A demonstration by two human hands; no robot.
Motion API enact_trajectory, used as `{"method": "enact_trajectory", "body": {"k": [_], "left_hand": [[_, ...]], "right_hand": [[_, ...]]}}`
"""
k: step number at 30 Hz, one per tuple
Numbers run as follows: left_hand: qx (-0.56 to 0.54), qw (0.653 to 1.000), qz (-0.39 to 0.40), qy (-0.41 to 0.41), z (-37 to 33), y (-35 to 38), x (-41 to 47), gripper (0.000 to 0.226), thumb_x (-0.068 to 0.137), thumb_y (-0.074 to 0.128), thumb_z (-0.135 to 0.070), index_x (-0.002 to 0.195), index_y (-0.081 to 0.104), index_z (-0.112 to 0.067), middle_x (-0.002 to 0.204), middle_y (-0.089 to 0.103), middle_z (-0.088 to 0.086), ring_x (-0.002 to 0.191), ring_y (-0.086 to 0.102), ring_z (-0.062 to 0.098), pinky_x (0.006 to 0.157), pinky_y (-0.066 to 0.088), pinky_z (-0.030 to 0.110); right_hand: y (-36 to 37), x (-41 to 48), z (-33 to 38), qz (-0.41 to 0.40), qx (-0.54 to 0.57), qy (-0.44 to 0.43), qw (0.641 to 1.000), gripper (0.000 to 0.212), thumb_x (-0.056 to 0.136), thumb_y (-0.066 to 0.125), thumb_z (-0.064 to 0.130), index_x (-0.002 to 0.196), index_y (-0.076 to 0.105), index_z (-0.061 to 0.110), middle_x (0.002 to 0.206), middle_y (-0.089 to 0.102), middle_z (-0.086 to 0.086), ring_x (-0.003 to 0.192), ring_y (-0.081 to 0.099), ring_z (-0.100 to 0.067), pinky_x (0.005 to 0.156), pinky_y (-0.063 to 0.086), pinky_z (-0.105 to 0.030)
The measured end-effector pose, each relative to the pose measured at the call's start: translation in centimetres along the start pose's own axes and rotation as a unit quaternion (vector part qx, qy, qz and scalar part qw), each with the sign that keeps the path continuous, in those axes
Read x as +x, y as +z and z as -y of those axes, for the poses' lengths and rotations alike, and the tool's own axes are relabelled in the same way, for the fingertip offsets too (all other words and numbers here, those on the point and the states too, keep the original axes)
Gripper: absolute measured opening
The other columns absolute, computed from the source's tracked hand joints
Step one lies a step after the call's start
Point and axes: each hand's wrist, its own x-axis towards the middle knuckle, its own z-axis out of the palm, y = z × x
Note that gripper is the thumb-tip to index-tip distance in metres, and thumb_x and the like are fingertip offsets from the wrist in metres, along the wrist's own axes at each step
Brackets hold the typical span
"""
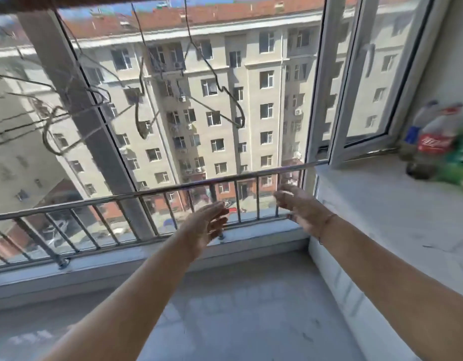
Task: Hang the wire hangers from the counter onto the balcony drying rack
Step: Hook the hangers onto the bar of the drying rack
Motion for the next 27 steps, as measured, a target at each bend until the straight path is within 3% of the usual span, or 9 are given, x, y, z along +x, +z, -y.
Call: {"method": "enact_trajectory", "body": {"k": [5,9,12,14,17,22,27], "left_hand": [[0.034,0.997,0.044,-0.047,4.7,3.5,1.2,0.019,0.091,0.058,-0.026,0.108,0.060,-0.019,0.101,0.065,-0.003,0.093,0.057,0.013,0.081,0.040,0.029],[0.052,0.993,0.079,-0.073,7.5,7.3,2.8,0.028,0.091,0.058,-0.023,0.118,0.058,-0.017,0.105,0.064,-0.004,0.099,0.057,0.014,0.083,0.040,0.028],[0.066,0.988,0.098,-0.094,9.4,11.6,4.1,0.023,0.091,0.058,-0.023,0.113,0.060,-0.017,0.106,0.064,-0.001,0.101,0.056,0.017,0.086,0.040,0.030],[0.075,0.985,0.116,-0.108,10.7,15.3,4.8,0.016,0.091,0.058,-0.021,0.105,0.061,-0.018,0.103,0.064,0.000,0.094,0.057,0.016,0.080,0.040,0.029],[0.082,0.978,0.143,-0.130,12.8,21.6,5.4,0.012,0.090,0.058,-0.018,0.100,0.063,-0.019,0.095,0.065,-0.002,0.090,0.057,0.016,0.074,0.041,0.027],[0.102,0.959,0.209,-0.165,17.1,31.2,5.7,0.015,0.087,0.062,-0.021,0.102,0.065,-0.019,0.095,0.070,-0.004,0.092,0.061,0.015,0.081,0.043,0.030],[0.111,0.940,0.249,-0.203,21.7,39.8,6.2,0.019,0.088,0.062,-0.023,0.107,0.064,-0.019,0.097,0.070,-0.004,0.096,0.062,0.015,0.080,0.044,0.029]], "right_hand": [[-4.8,-3.9,-4.7,-0.063,-0.016,0.036,0.997,0.066,0.075,0.072,0.029,0.132,0.045,0.012,0.100,0.054,0.001,0.087,0.049,-0.009,0.066,0.034,-0.024],[-9.2,-7.2,-7.3,-0.135,0.003,0.068,0.989,0.048,0.087,0.062,0.020,0.131,0.043,0.014,0.125,0.047,-0.008,0.114,0.045,-0.019,0.086,0.033,-0.027],[-13.3,-9.9,-8.9,-0.185,0.008,0.069,0.980,0.073,0.073,0.070,0.032,0.136,0.041,0.012,0.133,0.046,-0.010,0.119,0.047,-0.019,0.073,0.036,-0.020],[-16.5,-11.7,-9.7,-0.222,0.006,0.079,0.972,0.080,0.065,0.069,0.038,0.136,0.041,0.013,0.135,0.046,-0.009,0.119,0.048,-0.018,0.075,0.036,-0.023],[-22.0,-14.3,-11.1,-0.272,0.024,0.085,0.958,0.066,0.077,0.071,0.030,0.134,0.043,0.014,0.135,0.047,-0.010,0.121,0.048,-0.019,0.088,0.033,-0.025],[-30.9,-18.9,-13.3,-0.359,0.036,0.113,0.926,0.052,0.088,0.062,0.021,0.135,0.042,0.011,0.123,0.047,-0.005,0.110,0.048,-0.015,0.070,0.037,-0.015],[-38.8,-23.3,-15.7,-0.436,0.027,0.135,0.890,0.046,0.087,0.063,0.019,0.129,0.048,0.009,0.120,0.048,-0.004,0.107,0.049,-0.016,0.072,0.039,-0.020]]}}
